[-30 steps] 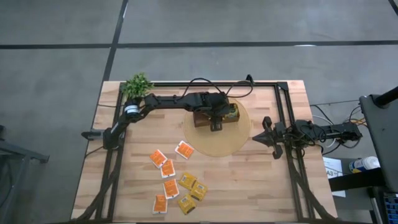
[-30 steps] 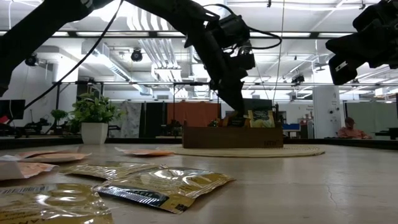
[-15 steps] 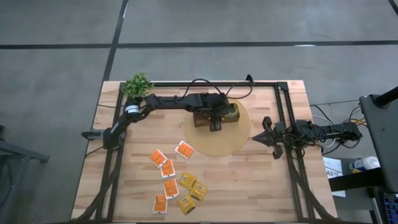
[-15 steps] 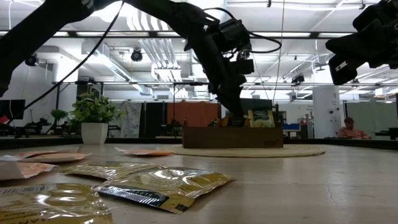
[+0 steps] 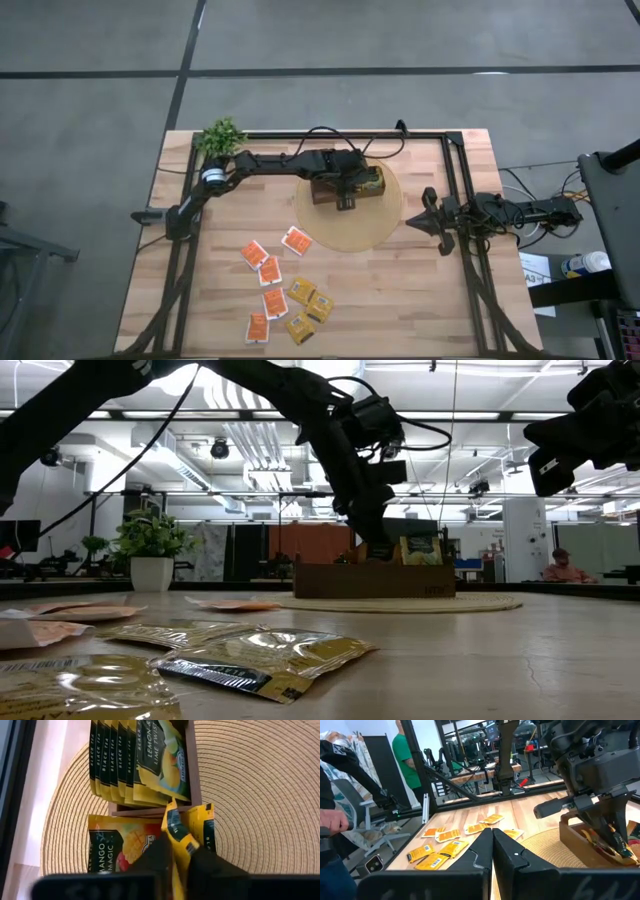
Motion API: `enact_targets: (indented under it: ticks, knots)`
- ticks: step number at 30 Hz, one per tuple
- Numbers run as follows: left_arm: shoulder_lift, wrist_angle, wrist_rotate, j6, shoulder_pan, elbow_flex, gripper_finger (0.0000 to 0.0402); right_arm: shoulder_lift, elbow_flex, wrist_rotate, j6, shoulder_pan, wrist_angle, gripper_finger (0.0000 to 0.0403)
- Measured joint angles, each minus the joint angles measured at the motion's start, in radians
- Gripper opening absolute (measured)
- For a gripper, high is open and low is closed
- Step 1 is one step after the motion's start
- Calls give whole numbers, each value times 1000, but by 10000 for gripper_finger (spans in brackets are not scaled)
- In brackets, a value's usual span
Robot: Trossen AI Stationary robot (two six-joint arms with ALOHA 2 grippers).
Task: Pick & Place Tea
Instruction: Put the orange tea bag into the middle section of the wooden organizer
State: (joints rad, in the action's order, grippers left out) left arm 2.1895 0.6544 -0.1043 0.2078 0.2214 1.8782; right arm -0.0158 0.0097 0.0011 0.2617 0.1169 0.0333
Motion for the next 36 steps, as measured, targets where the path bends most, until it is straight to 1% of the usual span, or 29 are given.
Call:
enact_targets:
  ticks: [2, 5, 8, 13, 17, 19, 23, 36]
  knots:
    - [0, 0, 0, 2, 0, 0, 12, 0, 0, 0, 0, 0, 0, 8]
    - [0, 0, 0, 4, 0, 0, 3, 0, 0, 0, 0, 0, 0, 8]
    - [0, 9, -13, 4, 0, 10, 2, 0, 0, 0, 0, 0, 0, 8]
    - [-1, 39, -25, -10, 7, 70, 1, 0, 0, 0, 0, 0, 0, 8]
    - [-1, 47, -25, -70, 18, 109, 1, 0, 0, 0, 0, 0, 0, 8]
    - [-3, 38, -9, -101, 27, 124, 1, 0, 0, 0, 0, 0, 0, 8]
    - [-4, -9, 40, -169, 50, 127, 0, 0, 0, 0, 0, 0, 0, 8]
    - [-8, -9, 48, -211, 62, 114, 0, 0, 0, 0, 0, 0, 0, 8]
